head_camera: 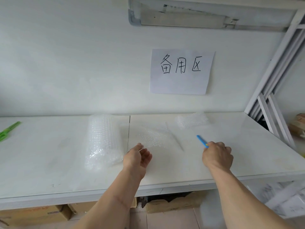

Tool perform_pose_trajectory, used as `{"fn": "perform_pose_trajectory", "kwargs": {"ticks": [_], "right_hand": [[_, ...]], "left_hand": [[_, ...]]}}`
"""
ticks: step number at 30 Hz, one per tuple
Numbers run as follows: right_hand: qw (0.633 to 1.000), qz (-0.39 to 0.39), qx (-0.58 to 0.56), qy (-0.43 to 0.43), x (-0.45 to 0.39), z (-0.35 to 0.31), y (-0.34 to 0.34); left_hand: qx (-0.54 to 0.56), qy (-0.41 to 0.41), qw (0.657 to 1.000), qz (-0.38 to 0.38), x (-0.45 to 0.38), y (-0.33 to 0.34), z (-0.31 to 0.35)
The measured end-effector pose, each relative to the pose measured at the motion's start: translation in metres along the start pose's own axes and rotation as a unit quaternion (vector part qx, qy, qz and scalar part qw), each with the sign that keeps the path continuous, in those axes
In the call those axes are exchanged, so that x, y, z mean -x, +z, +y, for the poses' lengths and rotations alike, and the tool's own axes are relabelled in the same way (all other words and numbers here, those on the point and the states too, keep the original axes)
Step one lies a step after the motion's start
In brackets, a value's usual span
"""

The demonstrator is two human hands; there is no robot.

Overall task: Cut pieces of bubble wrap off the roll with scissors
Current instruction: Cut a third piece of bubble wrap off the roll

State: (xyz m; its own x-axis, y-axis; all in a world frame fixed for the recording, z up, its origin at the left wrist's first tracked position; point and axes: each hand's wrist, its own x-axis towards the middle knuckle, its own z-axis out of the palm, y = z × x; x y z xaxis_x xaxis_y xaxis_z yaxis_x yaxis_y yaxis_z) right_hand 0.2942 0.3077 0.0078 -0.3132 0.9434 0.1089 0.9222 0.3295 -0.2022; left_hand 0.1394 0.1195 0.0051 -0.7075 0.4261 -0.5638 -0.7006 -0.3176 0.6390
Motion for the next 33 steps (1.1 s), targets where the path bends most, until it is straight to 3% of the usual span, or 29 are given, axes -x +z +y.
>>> {"fn": "perform_pose_trajectory", "kwargs": {"ticks": [7, 15, 21, 24, 27, 30, 33], "right_hand": [[0.995, -0.039, -0.085, -0.034, 0.0, 0.002, 0.009], [1.0, -0.018, -0.023, -0.006, 0.01, 0.0, 0.01], [0.996, -0.086, -0.021, -0.034, 0.009, -0.014, 0.002], [0.987, -0.125, -0.096, -0.038, 0.014, -0.025, 0.007], [0.955, -0.168, -0.242, -0.025, 0.022, -0.035, 0.005], [0.877, -0.222, -0.426, 0.008, 0.037, -0.042, 0.006], [0.819, -0.26, -0.511, 0.017, 0.053, -0.045, 0.005]], "left_hand": [[-0.02, 0.007, 1.0, -0.004, -0.003, -0.004, 0.001], [-0.021, 0.005, 1.0, -0.019, -0.006, -0.007, 0.002], [-0.019, 0.0, 1.0, -0.025, -0.009, -0.007, 0.003], [-0.018, -0.005, 0.999, -0.027, -0.009, -0.008, 0.004], [-0.018, -0.007, 1.0, -0.022, -0.011, -0.01, 0.005], [-0.027, -0.004, 0.999, -0.02, -0.012, -0.01, 0.006], [-0.036, 0.005, 0.999, -0.017, -0.015, -0.007, 0.007]]}}
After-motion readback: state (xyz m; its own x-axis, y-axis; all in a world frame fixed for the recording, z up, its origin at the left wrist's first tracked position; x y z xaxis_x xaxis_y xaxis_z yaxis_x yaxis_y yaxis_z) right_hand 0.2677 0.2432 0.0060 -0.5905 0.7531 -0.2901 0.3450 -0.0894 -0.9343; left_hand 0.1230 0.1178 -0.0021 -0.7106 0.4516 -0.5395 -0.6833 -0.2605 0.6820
